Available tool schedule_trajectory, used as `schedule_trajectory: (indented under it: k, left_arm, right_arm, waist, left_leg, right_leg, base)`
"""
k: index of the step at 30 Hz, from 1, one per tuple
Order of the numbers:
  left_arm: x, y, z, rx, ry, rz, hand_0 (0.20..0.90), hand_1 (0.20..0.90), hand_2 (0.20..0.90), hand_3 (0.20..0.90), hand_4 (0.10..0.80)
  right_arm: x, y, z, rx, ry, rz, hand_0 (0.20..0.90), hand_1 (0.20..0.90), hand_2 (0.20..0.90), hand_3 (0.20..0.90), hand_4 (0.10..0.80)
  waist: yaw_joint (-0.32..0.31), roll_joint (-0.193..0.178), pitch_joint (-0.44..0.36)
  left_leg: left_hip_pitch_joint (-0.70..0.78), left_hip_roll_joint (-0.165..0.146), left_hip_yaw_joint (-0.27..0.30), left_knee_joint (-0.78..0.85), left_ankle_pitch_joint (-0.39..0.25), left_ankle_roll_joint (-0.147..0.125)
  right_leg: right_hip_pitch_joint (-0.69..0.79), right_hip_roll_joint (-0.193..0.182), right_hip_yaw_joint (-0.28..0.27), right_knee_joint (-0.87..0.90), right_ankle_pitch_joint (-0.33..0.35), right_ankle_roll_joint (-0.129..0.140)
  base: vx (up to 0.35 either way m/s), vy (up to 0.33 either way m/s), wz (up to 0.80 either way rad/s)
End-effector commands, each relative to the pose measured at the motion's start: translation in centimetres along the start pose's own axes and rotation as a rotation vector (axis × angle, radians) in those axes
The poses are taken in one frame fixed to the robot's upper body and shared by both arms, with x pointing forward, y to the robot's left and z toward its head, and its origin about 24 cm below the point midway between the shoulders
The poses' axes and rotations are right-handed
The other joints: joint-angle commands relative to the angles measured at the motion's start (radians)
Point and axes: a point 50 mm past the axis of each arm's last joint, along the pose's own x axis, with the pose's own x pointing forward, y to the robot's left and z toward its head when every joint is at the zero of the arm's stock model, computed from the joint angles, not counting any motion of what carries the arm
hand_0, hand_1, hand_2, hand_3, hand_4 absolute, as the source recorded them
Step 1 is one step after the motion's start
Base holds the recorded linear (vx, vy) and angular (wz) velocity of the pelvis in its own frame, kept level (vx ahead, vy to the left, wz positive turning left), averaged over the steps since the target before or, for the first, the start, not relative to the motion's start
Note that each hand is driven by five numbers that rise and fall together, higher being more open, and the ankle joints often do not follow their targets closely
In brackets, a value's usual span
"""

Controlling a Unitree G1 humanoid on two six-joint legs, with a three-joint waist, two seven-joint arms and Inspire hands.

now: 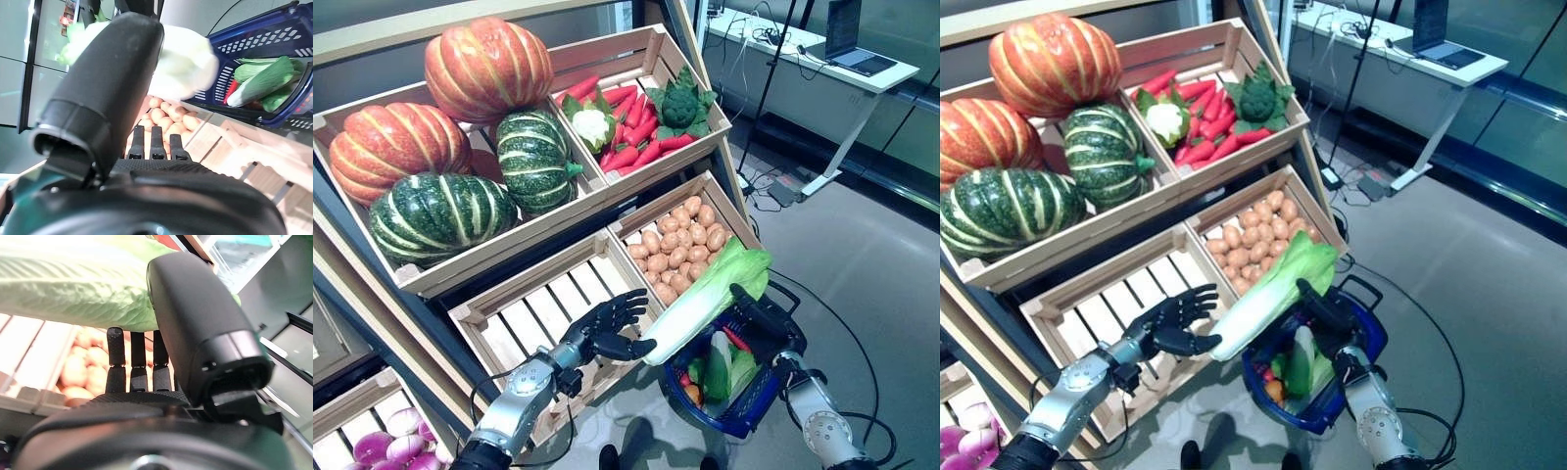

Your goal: Put vegetables into the basket

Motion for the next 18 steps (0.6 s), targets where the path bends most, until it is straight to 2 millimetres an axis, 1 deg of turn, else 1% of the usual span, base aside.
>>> schedule_trajectory:
  k: [1,5,7,8,9,11,12,13,18]
  left_arm:
    - [0.8,1.1,4.0,-0.061,-0.199,0.013,0.9,0.9,0.9,0.9,0.8]
    - [0.9,1.0,4.0,-0.112,-0.203,-0.005,0.9,0.9,0.9,0.9,0.8]
    - [1.0,0.8,3.9,-0.148,-0.208,-0.023,0.9,0.9,0.9,0.9,0.8]
    - [0.9,0.9,4.0,-0.166,-0.209,-0.031,0.9,0.9,0.9,0.9,0.8]
    - [0.9,0.9,4.0,-0.167,-0.209,-0.031,0.9,0.9,0.9,0.9,0.8]
    - [0.9,0.8,4.0,-0.181,-0.213,-0.031,0.9,0.9,0.9,0.9,0.8]
    - [0.8,0.9,4.1,-0.191,-0.222,-0.037,0.9,0.9,0.9,0.9,0.8]
    - [0.7,0.9,4.1,-0.192,-0.222,-0.036,0.9,0.9,0.9,0.9,0.8]
    - [0.7,0.8,4.8,-0.201,-0.256,-0.034,0.9,0.9,0.9,0.9,0.8]
  right_arm:
    - [1.1,4.3,6.0,-0.008,-0.324,0.219,0.3,0.3,0.3,0.3,0.4]
    - [1.1,3.4,6.5,-0.033,-0.346,0.179,0.3,0.3,0.3,0.3,0.4]
    - [1.1,2.8,6.6,-0.033,-0.351,0.137,0.3,0.3,0.3,0.3,0.4]
    - [1.0,2.0,6.9,-0.032,-0.354,0.107,0.3,0.3,0.3,0.3,0.4]
    - [1.0,2.0,6.9,-0.035,-0.355,0.105,0.3,0.3,0.3,0.3,0.4]
    - [0.9,1.5,7.1,-0.044,-0.366,0.061,0.3,0.3,0.3,0.3,0.4]
    - [0.8,0.9,7.2,-0.07,-0.374,0.025,0.3,0.3,0.3,0.3,0.4]
    - [0.7,0.9,7.3,-0.069,-0.376,0.021,0.3,0.3,0.3,0.3,0.4]
    - [0.7,-0.2,7.9,-0.073,-0.409,-0.076,0.3,0.3,0.3,0.3,0.4]
  waist:
    - [-0.002,-0.003,-0.004]
    - [-0.003,-0.004,0.001]
    - [-0.003,-0.004,0.0]
    - [-0.003,-0.005,0.0]
    - [-0.003,-0.005,0.0]
    - [-0.003,-0.006,-0.001]
    - [-0.003,-0.006,0.0]
    - [-0.003,-0.007,0.0]
    - [-0.002,-0.004,0.014]
  left_leg:
    - [0.056,0.043,-0.009,0.009,-0.102,-0.024]
    - [0.053,0.046,-0.01,0.009,-0.1,-0.027]
    - [0.051,0.048,-0.01,0.009,-0.1,-0.028]
    - [0.053,0.049,-0.01,0.009,-0.102,-0.028]
    - [0.053,0.049,-0.01,0.009,-0.102,-0.028]
    - [0.054,0.05,-0.007,0.009,-0.1,-0.03]
    - [0.054,0.05,-0.008,0.009,-0.1,-0.03]
    - [0.054,0.05,-0.008,0.009,-0.1,-0.03]
    - [0.049,0.049,-0.008,0.009,-0.096,-0.027]
  right_leg:
    - [-0.004,-0.025,-0.018,0.013,0.042,-0.007]
    - [-0.005,-0.025,-0.02,0.01,0.045,-0.007]
    - [-0.006,-0.025,-0.021,0.008,0.046,-0.006]
    - [-0.003,-0.025,-0.024,0.007,0.045,-0.007]
    - [-0.002,-0.025,-0.024,0.007,0.045,-0.007]
    - [-0.001,-0.026,-0.025,0.006,0.046,-0.005]
    - [0.0,-0.026,-0.026,0.007,0.046,-0.006]
    - [0.0,-0.026,-0.026,0.007,0.046,-0.006]
    - [-0.012,-0.022,-0.022,0.022,0.042,-0.009]
  base:
    - [-0.017,-0.017,-0.04]
    - [-0.01,-0.01,-0.03]
    - [0.0,0.0,0.0]
    - [0.0,0.0,0.0]
    - [0.0,0.0,0.0]
    - [0.0,0.0,0.0]
    - [0.0,0.0,0.0]
    - [0.0,0.0,0.0]
    - [0.0,0.0,0.0]
